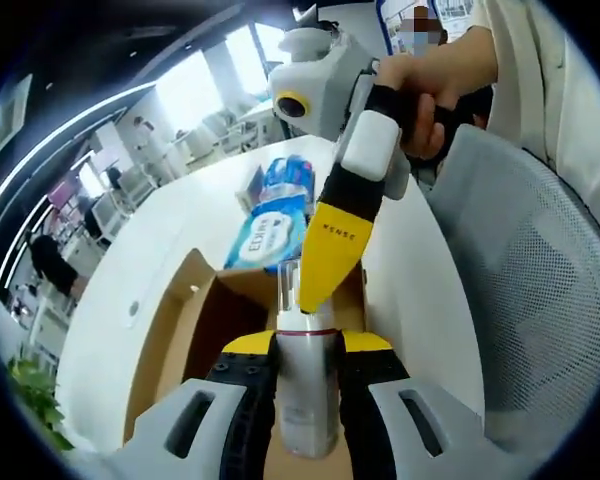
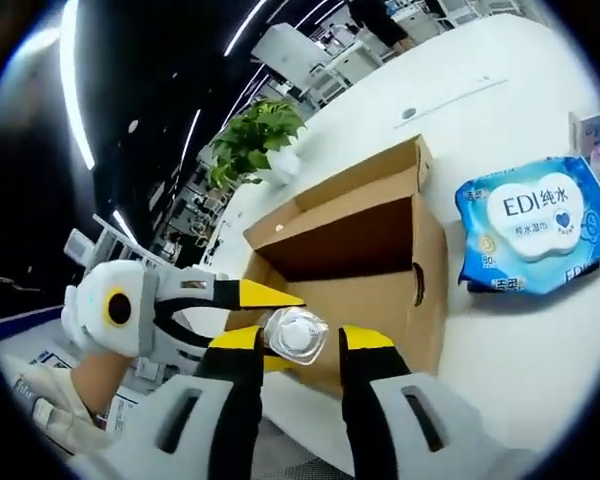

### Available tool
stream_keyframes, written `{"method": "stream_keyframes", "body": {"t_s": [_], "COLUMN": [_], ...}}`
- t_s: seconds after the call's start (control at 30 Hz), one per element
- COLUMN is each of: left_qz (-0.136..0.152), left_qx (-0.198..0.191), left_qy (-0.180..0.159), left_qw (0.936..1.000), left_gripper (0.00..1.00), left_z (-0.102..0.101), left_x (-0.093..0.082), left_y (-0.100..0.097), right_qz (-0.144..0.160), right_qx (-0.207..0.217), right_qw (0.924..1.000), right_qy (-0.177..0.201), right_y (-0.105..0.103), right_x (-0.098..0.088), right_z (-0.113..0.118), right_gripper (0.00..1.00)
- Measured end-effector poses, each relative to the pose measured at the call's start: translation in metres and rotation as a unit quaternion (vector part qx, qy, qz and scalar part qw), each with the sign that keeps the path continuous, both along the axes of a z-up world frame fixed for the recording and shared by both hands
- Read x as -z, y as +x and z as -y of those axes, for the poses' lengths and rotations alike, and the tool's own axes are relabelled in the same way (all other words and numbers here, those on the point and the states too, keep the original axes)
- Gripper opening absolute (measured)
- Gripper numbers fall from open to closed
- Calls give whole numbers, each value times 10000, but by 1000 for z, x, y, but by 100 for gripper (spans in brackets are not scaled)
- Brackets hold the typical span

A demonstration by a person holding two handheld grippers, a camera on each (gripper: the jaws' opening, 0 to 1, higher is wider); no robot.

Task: Operate the shoe box by opening the lid, removing the specified soft item, and placing it in the target area until the item is outside and the box remains undamaged.

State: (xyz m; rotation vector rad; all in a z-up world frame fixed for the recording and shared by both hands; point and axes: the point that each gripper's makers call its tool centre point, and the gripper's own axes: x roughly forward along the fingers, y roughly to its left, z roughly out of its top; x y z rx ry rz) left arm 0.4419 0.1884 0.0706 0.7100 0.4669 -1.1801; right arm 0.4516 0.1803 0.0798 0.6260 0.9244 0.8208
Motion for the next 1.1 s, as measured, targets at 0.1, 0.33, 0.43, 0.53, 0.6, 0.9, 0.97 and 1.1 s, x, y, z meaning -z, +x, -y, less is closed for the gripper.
{"method": "stream_keyframes", "body": {"t_s": [0.1, 0.33, 0.43, 0.53, 0.6, 0.9, 0.97, 1.1], "left_qz": [20, 115, 153, 197, 176, -213, -228, -269], "left_qx": [84, 222, 246, 277, 286, 348, 372, 431], "left_qy": [2, 94, 95, 81, 73, -33, -41, 5], "left_qw": [10000, 9996, 9995, 9994, 9994, 9992, 9990, 9987], "left_gripper": [21, 21, 21, 22, 22, 21, 20, 20], "left_z": [3, 4, 3, 4, 4, 3, 3, 5], "left_x": [1, 3, 3, 3, 3, 6, 5, 6], "left_y": [-2, -3, -3, -2, -2, -6, -7, -11], "right_qz": [-158, -539, -636, -653, -642, 151, 210, 64], "right_qx": [63, 134, 146, 132, 99, -552, -588, -657], "right_qw": [9998, 9982, 9974, 9972, 9973, 9983, 9980, 9978], "right_qy": [88, 210, 296, 330, 334, 130, 120, 112], "right_y": [0, -3, -5, -5, -6, -14, -15, -17], "right_x": [0, 3, 1, 0, 0, -7, -8, -6], "right_z": [0, 0, -1, -1, -1, -5, -5, -3], "right_gripper": [23, 20, 19, 18, 18, 17, 17, 18]}}
